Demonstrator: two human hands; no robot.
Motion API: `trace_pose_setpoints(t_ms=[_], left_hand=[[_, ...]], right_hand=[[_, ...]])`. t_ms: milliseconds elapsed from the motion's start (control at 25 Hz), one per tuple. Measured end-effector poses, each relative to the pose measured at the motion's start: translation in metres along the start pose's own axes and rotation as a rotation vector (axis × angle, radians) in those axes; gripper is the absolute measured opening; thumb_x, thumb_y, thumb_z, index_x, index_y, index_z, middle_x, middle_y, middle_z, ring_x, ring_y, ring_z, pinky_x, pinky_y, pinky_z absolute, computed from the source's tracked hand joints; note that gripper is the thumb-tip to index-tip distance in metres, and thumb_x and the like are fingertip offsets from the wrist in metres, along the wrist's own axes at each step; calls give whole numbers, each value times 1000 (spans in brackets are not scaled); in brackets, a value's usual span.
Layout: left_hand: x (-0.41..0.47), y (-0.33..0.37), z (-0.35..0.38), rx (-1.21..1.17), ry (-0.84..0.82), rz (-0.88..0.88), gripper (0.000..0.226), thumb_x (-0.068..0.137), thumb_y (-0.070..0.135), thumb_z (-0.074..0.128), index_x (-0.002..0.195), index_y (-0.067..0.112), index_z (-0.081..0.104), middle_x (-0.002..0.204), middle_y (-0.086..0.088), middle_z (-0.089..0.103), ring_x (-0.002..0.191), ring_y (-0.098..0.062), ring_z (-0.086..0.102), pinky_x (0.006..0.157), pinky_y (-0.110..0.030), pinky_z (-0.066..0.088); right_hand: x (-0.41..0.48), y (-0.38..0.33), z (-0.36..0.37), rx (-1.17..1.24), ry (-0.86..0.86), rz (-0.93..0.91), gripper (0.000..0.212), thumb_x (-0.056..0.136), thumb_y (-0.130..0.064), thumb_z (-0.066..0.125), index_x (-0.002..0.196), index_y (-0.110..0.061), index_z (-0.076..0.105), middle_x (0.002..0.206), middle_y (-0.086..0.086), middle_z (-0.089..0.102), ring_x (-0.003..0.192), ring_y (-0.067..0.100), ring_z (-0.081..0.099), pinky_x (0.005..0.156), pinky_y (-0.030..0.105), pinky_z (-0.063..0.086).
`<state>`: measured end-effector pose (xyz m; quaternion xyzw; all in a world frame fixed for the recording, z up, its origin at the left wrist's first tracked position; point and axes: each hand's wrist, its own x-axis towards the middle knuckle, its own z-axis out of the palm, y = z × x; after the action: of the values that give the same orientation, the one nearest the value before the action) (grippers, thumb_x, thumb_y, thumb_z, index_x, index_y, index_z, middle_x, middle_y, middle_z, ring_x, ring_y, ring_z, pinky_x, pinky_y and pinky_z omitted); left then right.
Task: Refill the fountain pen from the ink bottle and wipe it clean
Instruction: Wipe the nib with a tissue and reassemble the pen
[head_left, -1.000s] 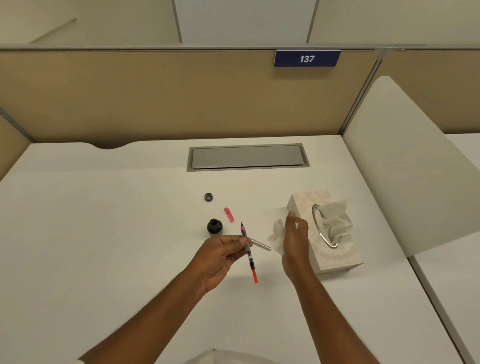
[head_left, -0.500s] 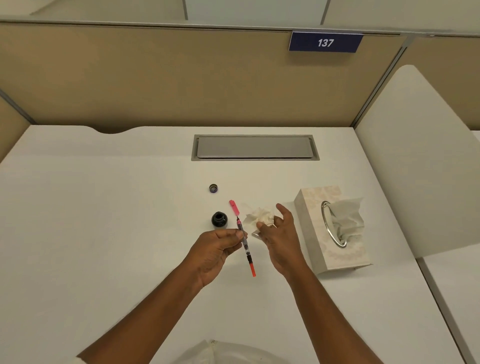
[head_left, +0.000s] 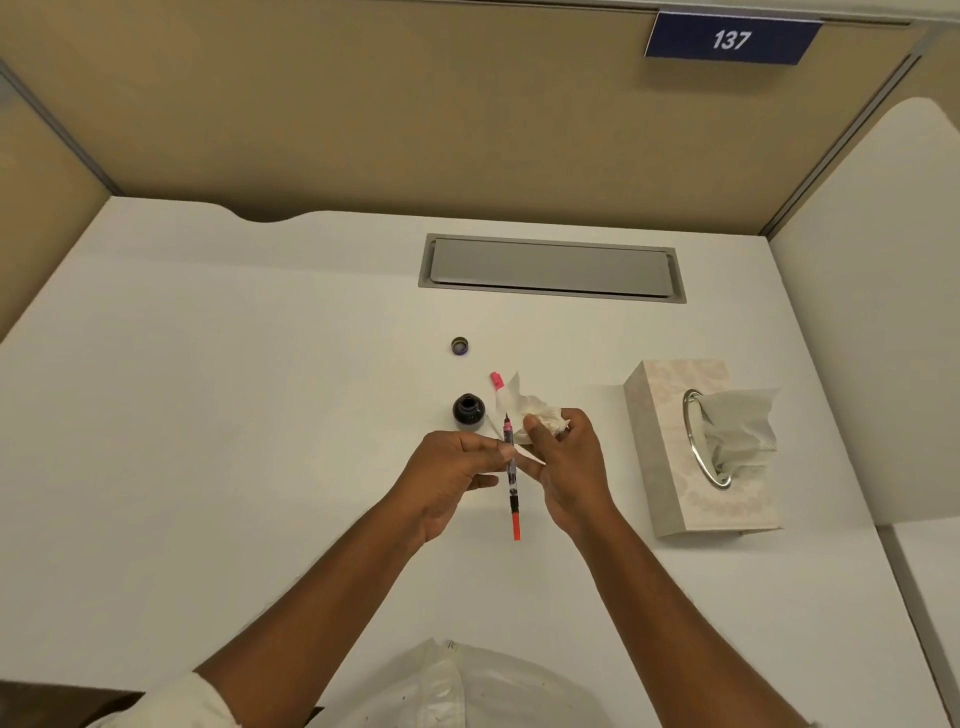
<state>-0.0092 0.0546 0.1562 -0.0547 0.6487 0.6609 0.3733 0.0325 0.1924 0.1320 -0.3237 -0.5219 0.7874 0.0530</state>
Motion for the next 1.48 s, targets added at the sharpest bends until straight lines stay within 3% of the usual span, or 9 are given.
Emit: trace_pose_setpoints(t_ms=[160,280,480,800,1040,1160,1320,1480], left_hand=[[-2,2,-3,1,30,-23,11,79,14,69,84,6,75,87,-11,75,80,-17,70,69,-27,53],[-2,4,-10,14,67,-27,11,80,14,69,85,6,74,87,-12,74,80,-18,70,69,-29,54],[0,6,-16,67,102,-14,6,78,14,71,80,9,75,79,-8,75,76,-18,72,77,-34,57],[3,12,-16,117,98,23,3,76,16,73,73,14,75,72,-3,75,72,-15,72,78,-35,56],[5,12,-14,148,123,6,6,77,16,73,80,11,74,74,-4,74,69,-13,71,76,-33,56],[4,11,-12,152,134,7,6,76,14,73,81,10,74,78,-5,74,72,-14,71,78,-34,56],[3,13,-8,183,116,18,11,77,14,73,85,7,74,86,-9,74,79,-19,70,79,-34,56],[3,13,-6,196,99,21,15,76,14,73,88,5,74,90,-11,74,80,-19,69,76,-31,55]], right_hand=[[-3,5,13,3,30,-35,21,89,-2,61,87,-9,42,93,21,59,79,25,71,61,27,57],[-5,7,18,71,25,-41,18,88,6,57,90,-7,45,91,20,61,72,18,71,61,25,57],[-8,6,23,149,-14,-32,23,87,11,55,95,-10,52,98,18,66,76,20,70,65,26,58],[-12,8,29,244,4,19,26,82,17,59,86,-9,55,94,18,68,75,21,70,62,24,57],[-9,7,32,260,19,22,24,83,15,57,97,-4,59,96,15,71,80,23,72,63,25,58],[-8,6,33,385,-34,41,21,88,11,47,104,5,60,98,17,71,87,27,71,68,29,58],[-8,2,32,659,-23,145,27,96,-7,40,88,1,64,87,18,74,84,30,72,70,37,61],[-6,5,33,526,14,103,31,95,-3,39,85,2,69,84,16,73,84,29,71,70,34,60]])
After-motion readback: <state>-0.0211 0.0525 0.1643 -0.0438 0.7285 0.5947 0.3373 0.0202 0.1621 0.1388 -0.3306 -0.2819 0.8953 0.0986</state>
